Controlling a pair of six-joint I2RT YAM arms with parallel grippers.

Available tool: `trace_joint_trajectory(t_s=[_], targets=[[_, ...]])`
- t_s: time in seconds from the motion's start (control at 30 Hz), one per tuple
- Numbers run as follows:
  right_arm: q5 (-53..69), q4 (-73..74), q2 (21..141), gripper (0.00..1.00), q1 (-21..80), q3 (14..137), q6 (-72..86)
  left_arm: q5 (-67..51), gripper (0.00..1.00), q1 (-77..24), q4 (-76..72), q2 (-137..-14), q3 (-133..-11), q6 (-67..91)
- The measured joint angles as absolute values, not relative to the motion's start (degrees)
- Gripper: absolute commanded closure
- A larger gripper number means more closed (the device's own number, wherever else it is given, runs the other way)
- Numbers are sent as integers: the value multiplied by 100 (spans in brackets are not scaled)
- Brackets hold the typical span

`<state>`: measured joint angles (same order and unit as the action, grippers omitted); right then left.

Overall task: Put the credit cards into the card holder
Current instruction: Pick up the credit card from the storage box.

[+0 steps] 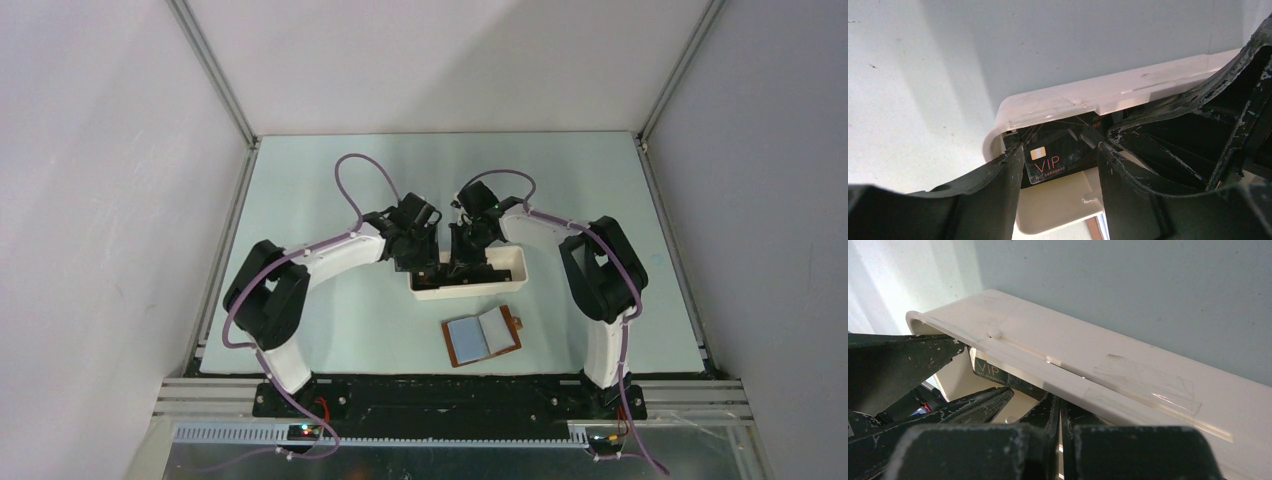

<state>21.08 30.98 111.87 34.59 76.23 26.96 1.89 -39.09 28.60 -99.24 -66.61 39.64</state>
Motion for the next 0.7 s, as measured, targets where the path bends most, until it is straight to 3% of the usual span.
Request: trace_joint_trajectory(t_s=[0.13, 0.7], targets=[[2143, 3074, 11187, 100, 3446, 7603, 2696, 204, 36, -3916, 2851, -9924, -6667, 3970], [2309, 3004, 11185, 100, 3402, 7546, 2696, 156, 45, -3920, 2792, -9907, -6683, 4007]])
